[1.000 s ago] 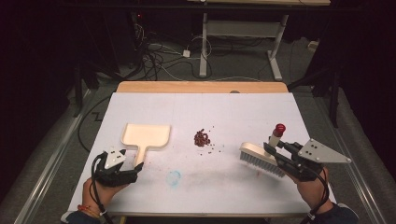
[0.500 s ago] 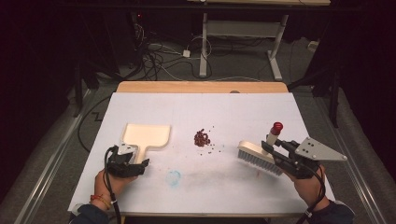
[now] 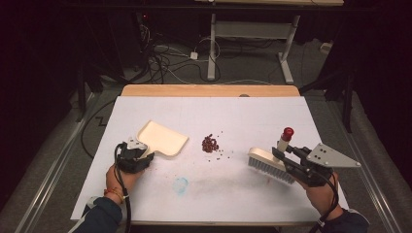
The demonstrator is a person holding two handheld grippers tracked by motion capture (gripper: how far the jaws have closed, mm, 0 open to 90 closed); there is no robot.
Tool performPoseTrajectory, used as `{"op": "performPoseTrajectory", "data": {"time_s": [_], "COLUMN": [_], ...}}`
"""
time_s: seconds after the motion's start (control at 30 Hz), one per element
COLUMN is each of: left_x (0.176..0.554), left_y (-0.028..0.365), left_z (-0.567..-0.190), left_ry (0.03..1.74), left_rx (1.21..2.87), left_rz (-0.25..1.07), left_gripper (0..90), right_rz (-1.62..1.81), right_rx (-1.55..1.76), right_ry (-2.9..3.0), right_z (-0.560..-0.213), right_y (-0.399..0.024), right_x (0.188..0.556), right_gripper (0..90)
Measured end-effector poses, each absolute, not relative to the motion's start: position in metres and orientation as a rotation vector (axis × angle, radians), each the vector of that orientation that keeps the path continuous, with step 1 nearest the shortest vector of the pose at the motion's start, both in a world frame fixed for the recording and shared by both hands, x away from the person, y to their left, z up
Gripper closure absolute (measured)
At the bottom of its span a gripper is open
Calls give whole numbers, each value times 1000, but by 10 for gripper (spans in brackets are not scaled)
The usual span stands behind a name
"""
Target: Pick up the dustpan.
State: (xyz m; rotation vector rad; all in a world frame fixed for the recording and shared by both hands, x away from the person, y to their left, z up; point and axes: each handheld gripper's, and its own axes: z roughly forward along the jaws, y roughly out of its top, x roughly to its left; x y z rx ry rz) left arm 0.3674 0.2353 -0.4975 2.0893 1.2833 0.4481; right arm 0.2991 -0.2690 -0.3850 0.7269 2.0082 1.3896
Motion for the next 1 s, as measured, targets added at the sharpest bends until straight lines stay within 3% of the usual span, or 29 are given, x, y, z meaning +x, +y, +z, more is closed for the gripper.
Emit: {"op": "performPoseTrajectory", "data": {"time_s": [0.4,1.0], "left_x": [374,340], "left_y": [242,246], "left_z": [-488,-462], "left_ry": [1226,1078], "left_rx": [2136,2221], "left_rz": [423,450], "left_gripper": [632,634], "right_rz": [1389,1387], "right_rx": [724,742], "right_ry": [2022,2021], "right_z": [-387,-390], "right_y": [-267,-266], "right_x": [302,312], "right_gripper": [702,702]}}
